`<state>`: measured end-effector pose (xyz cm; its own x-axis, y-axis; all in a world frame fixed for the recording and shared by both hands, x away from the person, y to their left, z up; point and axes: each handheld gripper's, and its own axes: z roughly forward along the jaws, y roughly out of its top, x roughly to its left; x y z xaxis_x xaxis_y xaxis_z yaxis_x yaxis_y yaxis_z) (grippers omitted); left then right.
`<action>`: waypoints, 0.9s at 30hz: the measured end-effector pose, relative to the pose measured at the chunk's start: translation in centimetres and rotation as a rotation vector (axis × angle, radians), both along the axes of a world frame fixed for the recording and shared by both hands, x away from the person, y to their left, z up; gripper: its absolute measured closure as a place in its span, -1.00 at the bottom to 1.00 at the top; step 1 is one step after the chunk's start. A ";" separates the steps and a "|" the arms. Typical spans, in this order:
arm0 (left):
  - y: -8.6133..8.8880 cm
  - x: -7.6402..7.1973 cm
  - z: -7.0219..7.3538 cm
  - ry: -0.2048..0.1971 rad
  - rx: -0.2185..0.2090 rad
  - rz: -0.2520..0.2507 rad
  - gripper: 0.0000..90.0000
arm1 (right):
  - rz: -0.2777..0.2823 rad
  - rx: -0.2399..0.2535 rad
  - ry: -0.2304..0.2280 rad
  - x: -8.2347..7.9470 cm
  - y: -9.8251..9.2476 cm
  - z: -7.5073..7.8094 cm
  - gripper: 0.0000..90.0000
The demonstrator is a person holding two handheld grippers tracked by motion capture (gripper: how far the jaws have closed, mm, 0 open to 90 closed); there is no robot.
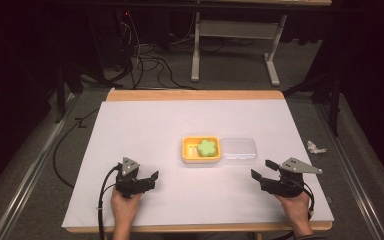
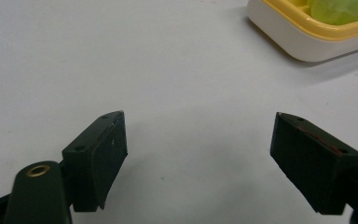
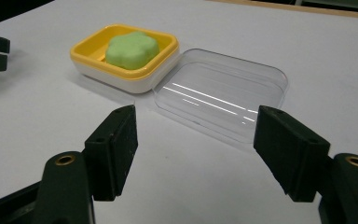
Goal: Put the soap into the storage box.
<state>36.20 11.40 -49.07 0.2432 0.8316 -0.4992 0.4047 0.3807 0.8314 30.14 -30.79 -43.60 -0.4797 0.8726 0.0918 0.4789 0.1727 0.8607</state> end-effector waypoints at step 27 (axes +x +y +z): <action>0.0 0.0 0.0 -0.001 -0.003 0.006 -0.57 | -0.010 -0.033 0.074 0.5 1.0 -2.7 -0.28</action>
<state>36.22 11.37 -49.06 0.2388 0.8314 -0.5017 0.4012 0.3860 0.8307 30.69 -29.76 -46.29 -0.4640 0.8804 0.0979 0.5425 0.1950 0.8171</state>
